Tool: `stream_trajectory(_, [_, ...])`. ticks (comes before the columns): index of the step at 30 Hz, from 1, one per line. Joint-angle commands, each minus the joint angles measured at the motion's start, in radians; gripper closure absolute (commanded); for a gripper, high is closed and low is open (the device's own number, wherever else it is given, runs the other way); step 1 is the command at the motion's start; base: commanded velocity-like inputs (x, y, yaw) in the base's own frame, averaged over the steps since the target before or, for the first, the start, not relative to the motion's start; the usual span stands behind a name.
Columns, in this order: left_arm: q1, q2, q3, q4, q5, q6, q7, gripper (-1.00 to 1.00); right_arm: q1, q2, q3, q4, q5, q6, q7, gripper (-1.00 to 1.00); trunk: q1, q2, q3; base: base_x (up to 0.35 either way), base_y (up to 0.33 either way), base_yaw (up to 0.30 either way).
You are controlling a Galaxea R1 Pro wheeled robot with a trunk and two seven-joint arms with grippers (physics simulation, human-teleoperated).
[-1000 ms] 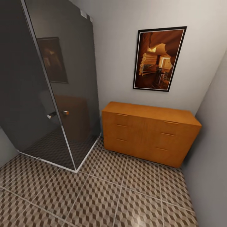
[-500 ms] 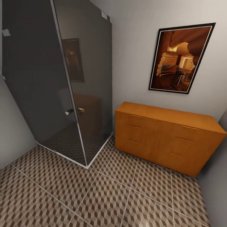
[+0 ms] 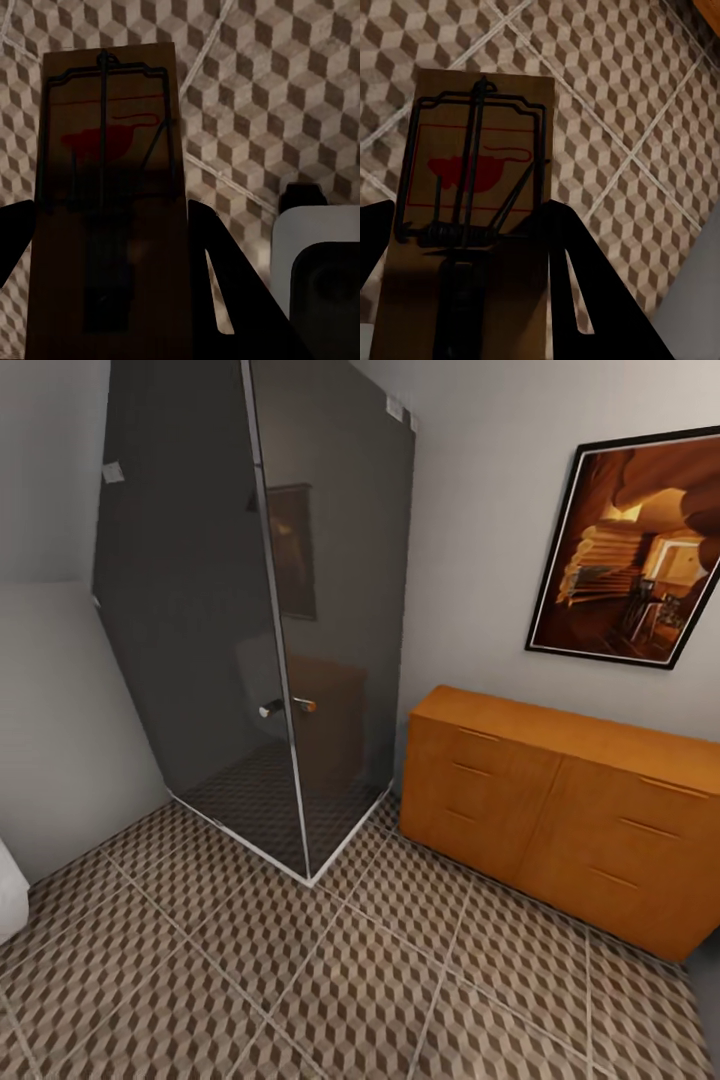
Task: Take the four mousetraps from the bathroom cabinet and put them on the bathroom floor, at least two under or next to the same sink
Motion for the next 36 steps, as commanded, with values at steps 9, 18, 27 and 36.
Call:
stream_trajectory(9, [-0.002, 0.0, -0.008, -0.004, 0.006, -0.007, 0.004, 1.0, 0.0, 0.0, 0.009, 0.001, -0.013, -0.005, -0.002, 1.0, 0.0, -0.001, -0.001, 0.0, 0.0, 0.284])
stream_trajectory(18, [-0.002, 0.0, -0.008, -0.004, 0.006, -0.007, 0.004, 1.0, 0.0, 0.0, 0.009, 0.001, -0.012, -0.005, -0.002, 1.0, 0.0, -0.001, -0.001, 0.0, 0.0, 0.284])
stream_trajectory(27, [-0.002, 0.0, -0.008, -0.004, 0.006, -0.007, 0.004, 1.0, 0.0, 0.0, 0.01, 0.001, -0.011, -0.005, 0.0, 1.0, 0.0, -0.001, -0.001, 0.0, 0.0, 0.284])
stream_trajectory(36, [-0.002, 0.0, -0.008, -0.004, 0.006, -0.007, 0.004, 1.0, 0.0, 0.002, 0.011, 0.001, -0.012, -0.004, 0.0, 1.0, 0.0, -0.001, -0.006, 0.0, 0.0, 0.257])
